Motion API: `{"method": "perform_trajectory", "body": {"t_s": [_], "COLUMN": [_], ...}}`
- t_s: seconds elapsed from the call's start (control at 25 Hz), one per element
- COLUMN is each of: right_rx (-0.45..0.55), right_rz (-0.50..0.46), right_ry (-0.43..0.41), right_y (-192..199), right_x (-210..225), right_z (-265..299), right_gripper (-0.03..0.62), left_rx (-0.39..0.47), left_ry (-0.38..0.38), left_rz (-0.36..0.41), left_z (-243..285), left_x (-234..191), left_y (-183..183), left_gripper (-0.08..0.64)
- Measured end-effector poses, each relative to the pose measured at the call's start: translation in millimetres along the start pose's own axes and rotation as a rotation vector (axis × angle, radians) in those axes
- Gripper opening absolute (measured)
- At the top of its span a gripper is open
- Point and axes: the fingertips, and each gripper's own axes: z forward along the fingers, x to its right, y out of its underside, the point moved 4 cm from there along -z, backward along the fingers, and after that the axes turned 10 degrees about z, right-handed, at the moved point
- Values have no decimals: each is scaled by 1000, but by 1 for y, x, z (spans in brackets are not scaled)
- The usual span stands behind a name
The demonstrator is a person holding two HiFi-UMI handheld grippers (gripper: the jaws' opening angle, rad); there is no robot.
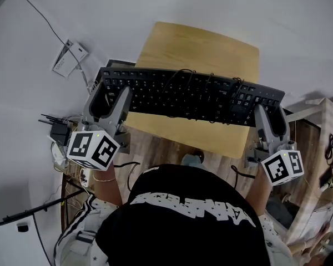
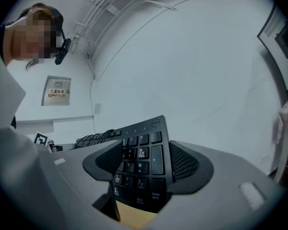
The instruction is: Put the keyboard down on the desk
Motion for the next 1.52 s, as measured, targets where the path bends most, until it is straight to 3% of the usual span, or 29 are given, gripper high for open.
{"method": "perform_trajectory", "body": {"t_s": [0.2, 0.4, 0.68, 1.12, 1.52], "right_rx": [35, -1, -3, -25, -14], "right_rz": [-8, -1, -3, 3, 28], "right_ry": [-26, -6, -67, -4, 17], "right_y": [2, -2, -13, -5, 0], "right_x": [2, 1, -1, 1, 0], "right_z": [1, 2, 5, 3, -3], "right_gripper": [308, 310, 302, 301, 291], "left_rx": [41, 4, 33, -10, -19], "left_ry": [-4, -7, -57, -10, 11], "left_rz": [22, -1, 9, -27, -1], "left_z": [-2, -1, -15, -2, 5], "left_x": [1, 1, 6, 1, -1], "left_y": [-1, -2, -12, 1, 0], "left_gripper": [301, 302, 302, 302, 302]}}
